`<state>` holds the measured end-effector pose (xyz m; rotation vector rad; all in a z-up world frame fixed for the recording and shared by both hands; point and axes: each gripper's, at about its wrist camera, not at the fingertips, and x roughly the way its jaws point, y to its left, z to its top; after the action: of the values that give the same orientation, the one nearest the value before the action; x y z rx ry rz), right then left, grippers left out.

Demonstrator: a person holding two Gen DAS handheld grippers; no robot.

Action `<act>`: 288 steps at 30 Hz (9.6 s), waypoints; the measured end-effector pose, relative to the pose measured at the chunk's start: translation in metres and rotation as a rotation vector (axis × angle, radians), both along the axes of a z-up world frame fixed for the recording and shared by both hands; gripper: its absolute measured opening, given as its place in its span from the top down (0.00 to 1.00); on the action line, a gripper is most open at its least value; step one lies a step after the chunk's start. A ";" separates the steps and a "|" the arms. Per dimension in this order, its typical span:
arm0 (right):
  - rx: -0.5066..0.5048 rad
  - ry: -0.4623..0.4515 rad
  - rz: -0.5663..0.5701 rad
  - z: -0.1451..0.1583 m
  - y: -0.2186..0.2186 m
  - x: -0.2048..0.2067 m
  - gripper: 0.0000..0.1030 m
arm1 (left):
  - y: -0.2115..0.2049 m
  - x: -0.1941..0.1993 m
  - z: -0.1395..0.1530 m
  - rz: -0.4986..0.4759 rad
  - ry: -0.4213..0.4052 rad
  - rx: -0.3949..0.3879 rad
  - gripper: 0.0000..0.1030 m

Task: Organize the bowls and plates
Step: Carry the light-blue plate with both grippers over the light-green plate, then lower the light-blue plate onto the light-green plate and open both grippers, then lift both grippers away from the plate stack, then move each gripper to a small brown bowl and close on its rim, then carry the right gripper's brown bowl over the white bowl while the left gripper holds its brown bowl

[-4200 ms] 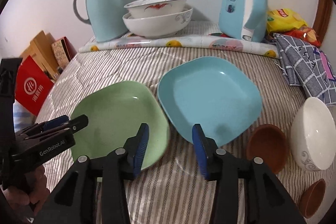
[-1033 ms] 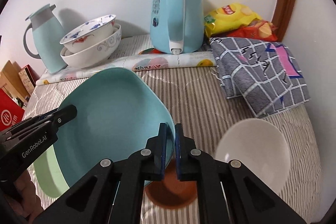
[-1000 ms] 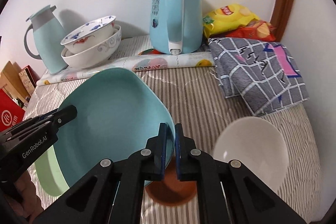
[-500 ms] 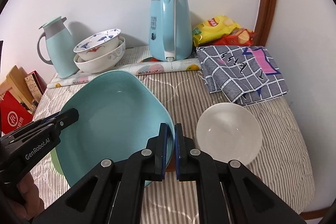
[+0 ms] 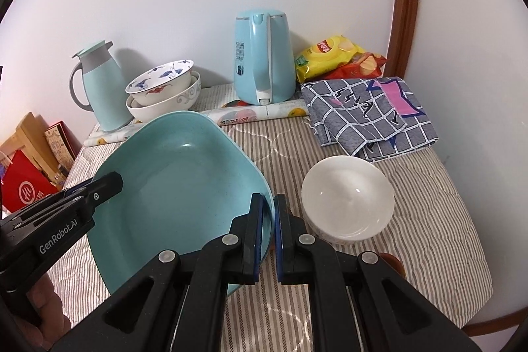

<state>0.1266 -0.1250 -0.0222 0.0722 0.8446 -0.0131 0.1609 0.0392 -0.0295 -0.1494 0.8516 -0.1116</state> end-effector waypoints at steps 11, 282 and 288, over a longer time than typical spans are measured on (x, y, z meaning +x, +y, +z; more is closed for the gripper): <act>-0.005 0.002 0.005 -0.003 0.010 -0.008 0.94 | 0.011 -0.007 -0.003 0.004 0.006 0.000 0.87; 0.054 0.065 -0.097 -0.077 -0.131 -0.044 0.91 | -0.079 0.025 -0.075 -0.020 0.130 -0.094 0.91; 0.053 0.035 -0.103 -0.056 -0.126 -0.042 0.91 | -0.071 0.023 -0.057 -0.020 0.098 -0.095 0.91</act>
<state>0.0846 -0.2511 -0.0782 0.1657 0.8760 -0.0889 0.1838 -0.0315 -0.0864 -0.2369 0.9462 -0.1642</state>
